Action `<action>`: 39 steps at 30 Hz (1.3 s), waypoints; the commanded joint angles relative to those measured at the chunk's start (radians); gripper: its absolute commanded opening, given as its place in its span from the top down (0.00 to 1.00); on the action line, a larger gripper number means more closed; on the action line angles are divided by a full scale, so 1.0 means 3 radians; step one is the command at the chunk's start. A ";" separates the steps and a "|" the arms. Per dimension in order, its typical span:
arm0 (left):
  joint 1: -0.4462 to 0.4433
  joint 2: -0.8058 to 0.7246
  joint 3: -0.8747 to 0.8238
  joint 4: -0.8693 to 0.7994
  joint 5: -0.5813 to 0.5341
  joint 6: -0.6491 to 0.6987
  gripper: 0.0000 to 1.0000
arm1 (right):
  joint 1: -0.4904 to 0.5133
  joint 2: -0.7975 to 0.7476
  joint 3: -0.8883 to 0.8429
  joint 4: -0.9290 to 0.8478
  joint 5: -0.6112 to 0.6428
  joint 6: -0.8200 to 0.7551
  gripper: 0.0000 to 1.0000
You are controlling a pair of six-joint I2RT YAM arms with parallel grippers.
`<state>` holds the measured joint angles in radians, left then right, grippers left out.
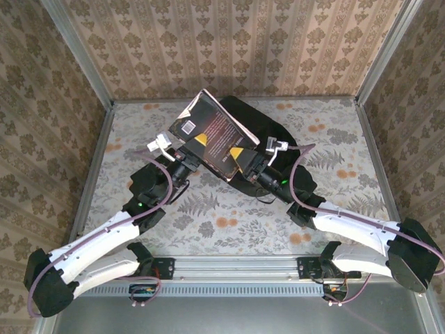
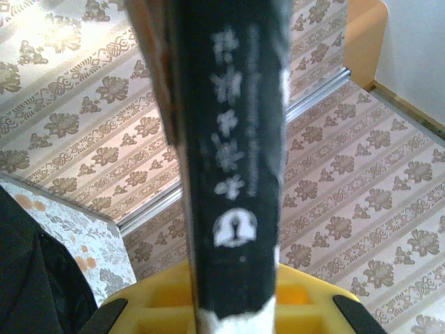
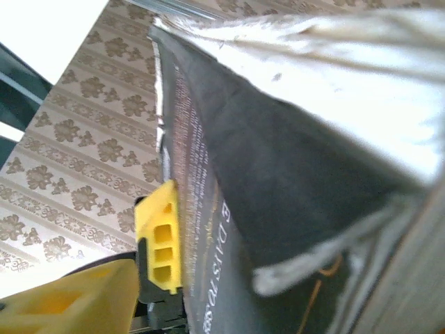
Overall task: Pack the student bag
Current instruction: Pass the book, then open the student bag at the center of the table.
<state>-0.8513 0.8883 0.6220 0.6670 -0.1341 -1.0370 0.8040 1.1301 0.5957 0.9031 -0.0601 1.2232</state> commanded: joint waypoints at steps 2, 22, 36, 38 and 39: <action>-0.0021 -0.0087 0.0033 0.0226 -0.0050 -0.0066 1.00 | -0.0042 0.0042 0.0089 0.0307 0.0050 -0.0023 0.46; 0.0041 -0.0108 0.0390 -0.1743 -0.0184 0.0948 0.53 | -0.0315 -0.1098 0.0168 -0.2483 0.0777 -0.1124 1.00; -0.0282 0.2043 0.2644 -0.4052 0.0177 0.3156 0.36 | -0.0953 -0.1466 0.1117 -0.4901 0.1760 -0.1877 1.00; -0.0473 0.2298 0.2912 -0.4301 0.0107 0.3389 0.30 | -0.1026 -0.1522 0.1151 -0.4991 0.1890 -0.1923 1.00; -0.0584 0.2396 0.2995 -0.4374 0.0025 0.3489 0.27 | -0.1069 -0.1562 0.1163 -0.5016 0.1946 -0.1937 1.00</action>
<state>-0.9508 1.5597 1.4399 -0.4629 -0.1276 -0.1757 0.5072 0.7013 0.8906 -0.5400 0.4023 0.6991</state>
